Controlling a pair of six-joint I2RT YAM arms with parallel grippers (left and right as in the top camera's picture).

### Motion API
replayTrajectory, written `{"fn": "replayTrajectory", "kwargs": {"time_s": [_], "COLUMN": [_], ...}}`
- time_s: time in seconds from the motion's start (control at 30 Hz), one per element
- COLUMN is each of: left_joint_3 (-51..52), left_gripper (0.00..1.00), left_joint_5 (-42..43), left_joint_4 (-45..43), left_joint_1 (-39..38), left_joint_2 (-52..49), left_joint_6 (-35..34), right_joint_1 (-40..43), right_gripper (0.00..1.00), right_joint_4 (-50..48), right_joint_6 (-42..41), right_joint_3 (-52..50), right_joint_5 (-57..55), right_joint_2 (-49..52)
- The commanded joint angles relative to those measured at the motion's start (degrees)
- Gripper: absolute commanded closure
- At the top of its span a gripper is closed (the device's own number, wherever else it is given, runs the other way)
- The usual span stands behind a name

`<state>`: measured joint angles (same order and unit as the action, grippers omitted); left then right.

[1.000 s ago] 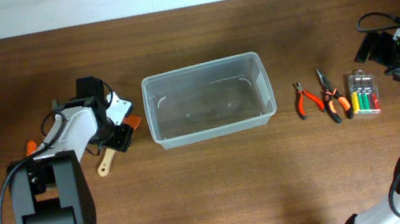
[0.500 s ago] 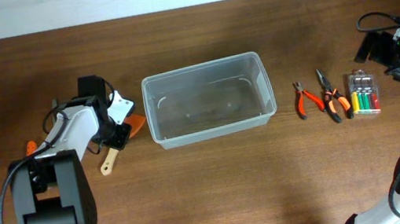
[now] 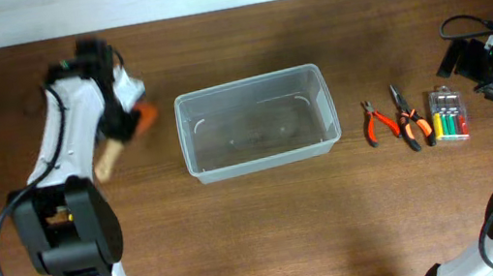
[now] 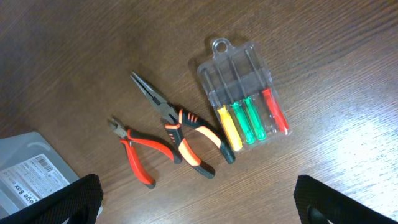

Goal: Pack container
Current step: 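Carry the scraper into the clear container and release it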

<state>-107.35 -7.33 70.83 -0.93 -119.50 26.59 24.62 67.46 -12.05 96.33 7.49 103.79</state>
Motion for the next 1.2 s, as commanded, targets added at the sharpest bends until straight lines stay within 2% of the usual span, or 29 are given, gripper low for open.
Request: {"fn": "replayTrajectory", "kwargs": {"time_s": [0.0,0.07,0.17,0.3,0.37,0.57,0.73,0.83,1.0,1.07,1.17], "left_joint_3": [-15.5,-24.0,-29.9,-30.3,-29.1,-27.3,-27.3,-27.3,-27.3,-27.2,-27.3], "left_gripper": [0.98,0.98,0.98,0.98,0.98,0.98,0.98,0.98,0.95,0.92,0.69], "left_joint_5": [-0.1,3.1,6.7,7.5,7.6,7.6,6.1,10.2,9.7,10.1,13.8], "left_joint_4": [4.6,7.3,7.9,7.6,7.6,7.7,5.3,5.9,8.1,8.0,7.5], "left_joint_1": [-4.4,-8.8,-15.1,-23.8,-26.9,-30.6,-29.6,-28.4,-26.6,-25.3,-23.6], "left_joint_2": [1.2,1.2,1.2,1.0,0.2,-7.1,-15.0,-18.4,-20.2,-20.3,-20.3], "left_joint_6": [2.3,7.1,14.4,29.6,33.6,34.6,34.6,34.1,32.1,31.3,31.3], "right_joint_1": [0.2,0.2,0.2,0.2,0.2,0.2,0.2,0.2,0.2,0.2,0.2], "right_gripper": [0.02,0.02,0.01,0.01,0.01,0.02,0.01,0.01,0.01,0.01,0.01], "right_joint_4": [0.2,0.2,0.2,0.2,0.2,0.2,0.2,0.2,0.2,0.2,0.2], "right_joint_6": [-0.5,-0.5,-0.5,-0.5,-0.5,-0.5,-0.5,-0.5,-0.5,-0.5,-0.5], "right_joint_3": [1.3,1.3,1.3,1.3,1.3,1.3,1.3,1.3,1.3,1.3,1.3], "right_joint_5": [-0.7,-0.7,-0.7,-0.7,-0.7,-0.7,-0.7,-0.7,-0.7,-0.7,-0.7], "right_joint_2": [0.5,0.5,0.5,0.5,0.5,0.5,0.5,0.5,0.5,0.5,0.5]}}
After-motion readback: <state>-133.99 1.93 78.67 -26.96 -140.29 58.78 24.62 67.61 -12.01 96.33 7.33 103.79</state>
